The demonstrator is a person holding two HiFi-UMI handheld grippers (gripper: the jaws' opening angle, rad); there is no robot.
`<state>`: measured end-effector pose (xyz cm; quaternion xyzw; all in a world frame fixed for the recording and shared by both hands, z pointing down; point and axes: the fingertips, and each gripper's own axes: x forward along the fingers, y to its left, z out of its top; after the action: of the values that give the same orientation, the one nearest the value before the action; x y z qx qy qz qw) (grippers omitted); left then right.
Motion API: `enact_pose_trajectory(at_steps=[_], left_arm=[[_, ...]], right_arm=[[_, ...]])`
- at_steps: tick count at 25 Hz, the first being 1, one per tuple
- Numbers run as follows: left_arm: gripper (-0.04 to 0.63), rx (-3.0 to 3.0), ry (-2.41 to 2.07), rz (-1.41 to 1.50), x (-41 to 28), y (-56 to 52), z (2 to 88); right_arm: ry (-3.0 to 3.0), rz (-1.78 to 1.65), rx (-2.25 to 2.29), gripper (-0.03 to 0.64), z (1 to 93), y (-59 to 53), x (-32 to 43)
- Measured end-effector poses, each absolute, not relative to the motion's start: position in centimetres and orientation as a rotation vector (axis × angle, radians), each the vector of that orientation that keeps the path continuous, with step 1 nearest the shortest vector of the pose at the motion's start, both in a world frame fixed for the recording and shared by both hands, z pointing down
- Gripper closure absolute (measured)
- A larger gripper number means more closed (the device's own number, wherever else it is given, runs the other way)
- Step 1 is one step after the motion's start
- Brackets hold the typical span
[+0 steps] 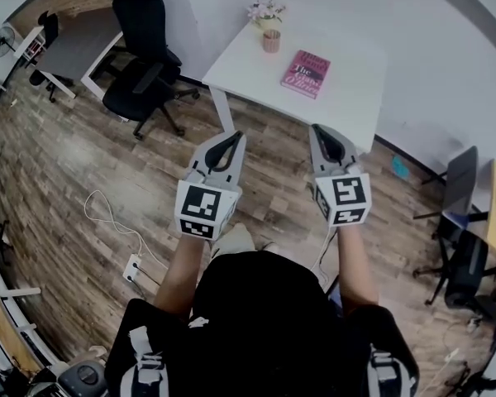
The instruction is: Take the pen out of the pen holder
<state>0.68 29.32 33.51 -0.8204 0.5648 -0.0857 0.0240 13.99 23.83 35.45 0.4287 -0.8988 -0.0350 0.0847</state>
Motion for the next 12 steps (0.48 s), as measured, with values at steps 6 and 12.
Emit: enact_pose_trajectory(at_steps=[6,12], left_arm=[[0.577,-2.504,1.768,-0.288,0.7,27.4,33.8],[0.578,-2.507,1.776,-0.287,-0.1,24.0,34.4]], right_arm=[[-2.689,-0.088,1.265,0.583,36.1,22.1,13.9],[-2.688,-0.088,1.250,0.581,36.7,18.7,13.1]])
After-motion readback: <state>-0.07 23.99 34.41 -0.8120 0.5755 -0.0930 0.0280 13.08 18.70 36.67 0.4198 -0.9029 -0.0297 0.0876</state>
